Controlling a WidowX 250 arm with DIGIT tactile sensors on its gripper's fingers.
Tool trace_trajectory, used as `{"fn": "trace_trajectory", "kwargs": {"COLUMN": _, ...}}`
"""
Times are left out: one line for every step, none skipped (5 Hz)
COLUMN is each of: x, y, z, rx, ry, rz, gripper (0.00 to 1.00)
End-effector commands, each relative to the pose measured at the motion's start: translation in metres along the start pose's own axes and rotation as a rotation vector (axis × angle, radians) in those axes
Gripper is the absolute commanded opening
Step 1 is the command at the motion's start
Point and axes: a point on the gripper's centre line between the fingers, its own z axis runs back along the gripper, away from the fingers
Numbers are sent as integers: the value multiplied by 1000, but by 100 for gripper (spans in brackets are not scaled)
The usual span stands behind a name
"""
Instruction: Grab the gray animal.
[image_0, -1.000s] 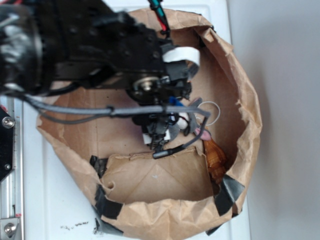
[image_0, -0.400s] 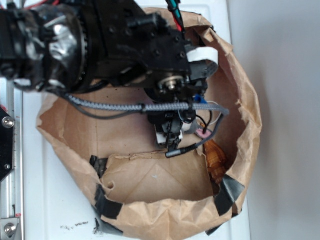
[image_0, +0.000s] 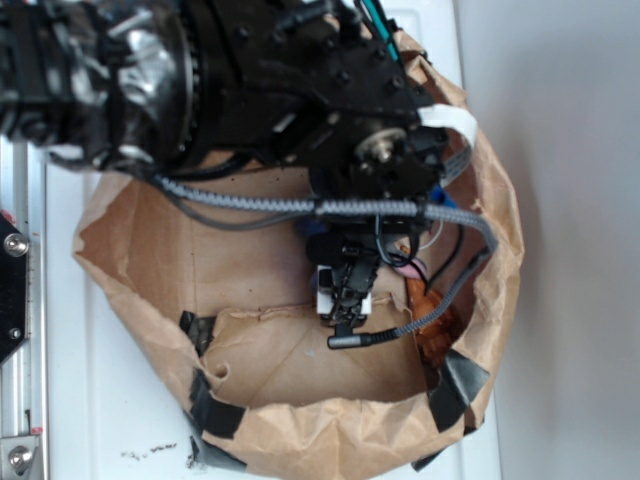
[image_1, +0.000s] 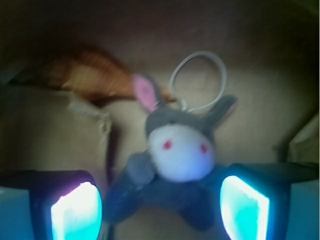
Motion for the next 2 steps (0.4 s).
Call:
{"fn": "trace_trajectory", "kwargs": {"x": 32, "y": 2, "z": 31, "rx": -29, "ry": -76, "rz": 11, "gripper": 100}}
{"fn": "trace_trajectory", "kwargs": {"x": 31, "y": 2, "z": 23, "rx": 8, "ry": -79, "rz": -2, "gripper": 100}}
